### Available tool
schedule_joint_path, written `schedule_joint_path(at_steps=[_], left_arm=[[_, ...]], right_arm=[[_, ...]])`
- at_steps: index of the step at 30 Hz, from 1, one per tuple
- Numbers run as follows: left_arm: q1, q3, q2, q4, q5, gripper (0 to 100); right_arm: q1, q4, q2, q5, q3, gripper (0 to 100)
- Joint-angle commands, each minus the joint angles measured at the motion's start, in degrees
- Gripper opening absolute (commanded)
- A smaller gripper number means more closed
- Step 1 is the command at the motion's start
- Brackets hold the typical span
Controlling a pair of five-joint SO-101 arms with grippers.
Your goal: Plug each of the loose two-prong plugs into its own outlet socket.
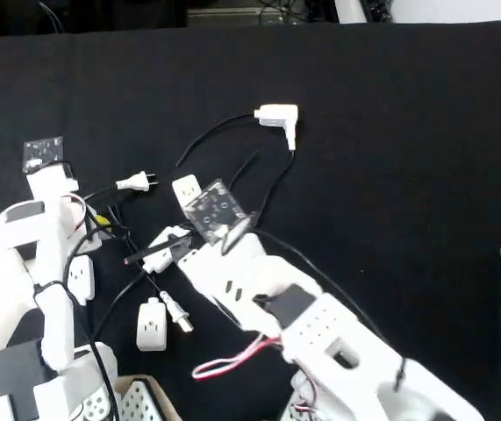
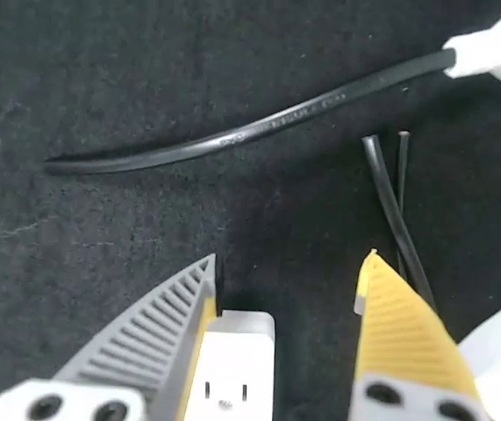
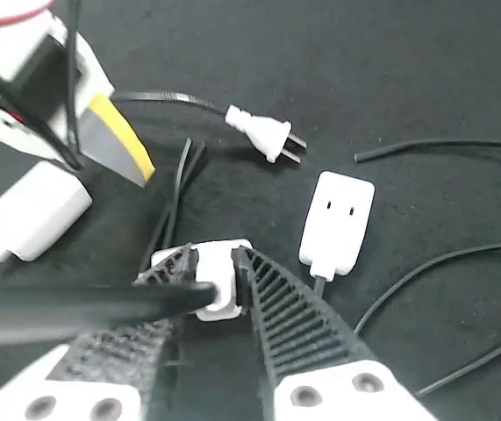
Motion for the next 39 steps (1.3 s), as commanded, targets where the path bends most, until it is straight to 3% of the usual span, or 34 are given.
schedule_joint_path(at_steps=[1,8,39], left_arm=[[-2.07,1.89,-2.02,-4.48,0.62,26],[-2.24,2.33,-2.02,-5.01,0.70,26],[-2.24,2.51,-1.93,-5.01,0.79,26]], right_arm=[[-0.62,-2.73,9.10,1.67,-6.90,1.2],[-0.26,-2.64,19.74,3.08,-14.20,1.2],[-0.18,-3.16,27.65,3.87,-18.51,1.1]])
